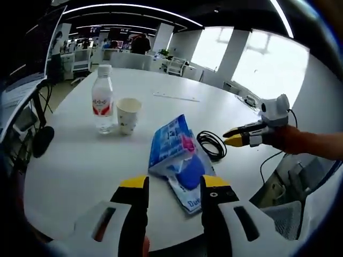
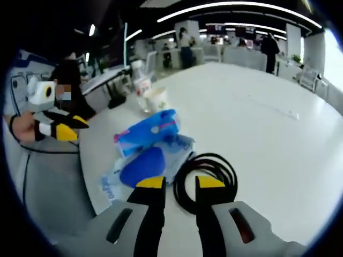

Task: Arrange the tabletop items into an orderly group along one side of the table until the central work area is clear of visible clutter.

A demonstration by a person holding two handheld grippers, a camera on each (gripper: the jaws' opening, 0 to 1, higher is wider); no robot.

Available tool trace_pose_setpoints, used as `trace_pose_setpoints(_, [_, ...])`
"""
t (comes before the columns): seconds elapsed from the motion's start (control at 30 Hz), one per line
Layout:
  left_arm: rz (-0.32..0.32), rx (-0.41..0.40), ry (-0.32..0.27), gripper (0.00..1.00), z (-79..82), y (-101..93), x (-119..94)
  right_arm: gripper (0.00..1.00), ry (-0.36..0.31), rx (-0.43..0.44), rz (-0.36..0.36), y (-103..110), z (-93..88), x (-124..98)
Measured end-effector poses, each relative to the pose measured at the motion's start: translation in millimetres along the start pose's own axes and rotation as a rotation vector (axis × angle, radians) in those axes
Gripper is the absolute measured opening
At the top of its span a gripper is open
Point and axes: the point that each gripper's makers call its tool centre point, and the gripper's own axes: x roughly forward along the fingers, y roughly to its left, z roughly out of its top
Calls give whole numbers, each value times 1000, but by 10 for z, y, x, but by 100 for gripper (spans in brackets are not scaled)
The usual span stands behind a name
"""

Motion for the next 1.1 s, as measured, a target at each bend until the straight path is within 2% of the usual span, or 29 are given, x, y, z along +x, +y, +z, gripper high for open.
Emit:
trace_pose_setpoints(0.37, [-15,51,33,37,53,-91,243,19,10,85,-23,91,-333,-125])
trace_pose_setpoints(0.6, [-27,116,56,38,65,-167,383,18,-4,128,-32,139,-383,-169])
trace_pose_setpoints(1.1, [8,201,100,44,48,-157,706,18,-8,147,-34,182,-434,-206])
